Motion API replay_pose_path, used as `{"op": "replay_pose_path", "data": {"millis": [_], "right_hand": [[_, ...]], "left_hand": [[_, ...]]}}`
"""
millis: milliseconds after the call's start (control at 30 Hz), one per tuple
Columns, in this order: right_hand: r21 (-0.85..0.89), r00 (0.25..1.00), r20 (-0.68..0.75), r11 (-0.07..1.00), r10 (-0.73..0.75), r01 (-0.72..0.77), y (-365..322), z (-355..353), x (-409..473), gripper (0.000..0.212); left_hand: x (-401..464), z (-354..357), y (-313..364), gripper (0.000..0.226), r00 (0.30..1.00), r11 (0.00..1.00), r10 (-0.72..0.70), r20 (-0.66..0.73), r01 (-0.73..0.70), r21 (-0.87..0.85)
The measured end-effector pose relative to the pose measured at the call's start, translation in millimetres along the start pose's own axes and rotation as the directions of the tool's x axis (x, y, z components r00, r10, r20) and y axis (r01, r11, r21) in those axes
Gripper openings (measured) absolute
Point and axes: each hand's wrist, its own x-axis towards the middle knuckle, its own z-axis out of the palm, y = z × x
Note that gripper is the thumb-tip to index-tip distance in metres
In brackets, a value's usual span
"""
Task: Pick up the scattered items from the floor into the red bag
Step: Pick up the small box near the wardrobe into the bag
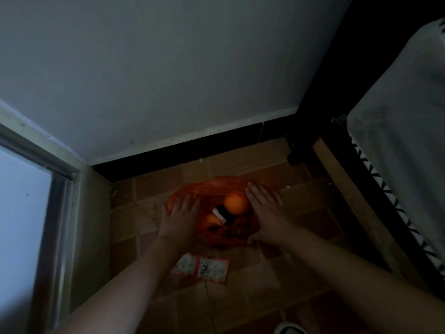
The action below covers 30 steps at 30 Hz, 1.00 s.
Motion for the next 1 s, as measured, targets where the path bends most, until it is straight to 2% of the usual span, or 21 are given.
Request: {"op": "replay_pose_path", "data": {"millis": [100, 167, 267, 400, 500, 567, 633, 700, 767, 867, 1000], "right_hand": [[0.056, 0.999, -0.04, 0.998, -0.007, 0.01, 1, -2, -2, 0.143], [0.079, 0.992, -0.11, 0.995, -0.059, 0.068, -6, -11, -8, 0.135], [0.034, 0.967, -0.234, 0.993, -0.102, 0.113, -24, -25, -23, 0.116], [-0.089, 0.888, -0.398, 0.973, -0.229, 0.211, -43, -21, -38, 0.091], [-0.036, 0.84, -0.452, 0.947, -0.301, 0.321, -53, -3, -44, 0.078], [0.032, 0.862, -0.367, 0.921, -0.35, 0.388, -60, 13, -47, 0.068], [0.083, 0.888, -0.219, 0.899, -0.405, 0.43, -68, 32, -50, 0.057], [0.119, 0.892, -0.08, 0.884, -0.444, 0.451, -75, 50, -51, 0.06], [0.141, 0.888, 0.03, 0.882, -0.459, 0.451, -81, 64, -50, 0.066], [0.141, 0.883, 0.133, 0.891, -0.45, 0.433, -92, 81, -46, 0.071], [0.115, 0.895, 0.245, 0.928, -0.373, 0.355, -111, 90, -42, 0.079]], "left_hand": [[-4, -8, 6, 0.107, 1.0, 0.995, 0.009, 0.0, -0.009, -0.1], [-8, -23, 13, 0.09, 1.0, 0.992, 0.021, -0.008, -0.022, -0.126], [-19, -47, 23, 0.061, 0.997, 0.997, 0.046, -0.057, -0.049, -0.052], [-41, -66, 27, 0.045, 0.971, 0.996, 0.082, -0.223, -0.088, -0.016], [-49, -63, 12, 0.035, 0.889, 0.976, 0.202, -0.411, -0.219, 0.006], [-47, -52, -2, 0.027, 0.787, 0.937, 0.312, -0.532, -0.348, 0.035], [-49, -37, -11, 0.019, 0.695, 0.883, 0.401, -0.597, -0.466, 0.052], [-54, -22, -15, 0.012, 0.656, 0.847, 0.451, -0.605, -0.528, 0.06], [-60, -4, -19, 0.011, 0.67, 0.832, 0.474, -0.57, -0.553, 0.042], [-64, 26, -28, 0.016, 0.754, 0.828, 0.483, -0.444, -0.558, -0.048], [-68, 53, -42, 0.042, 0.898, 0.902, 0.408, -0.167, -0.424, -0.078]]}}
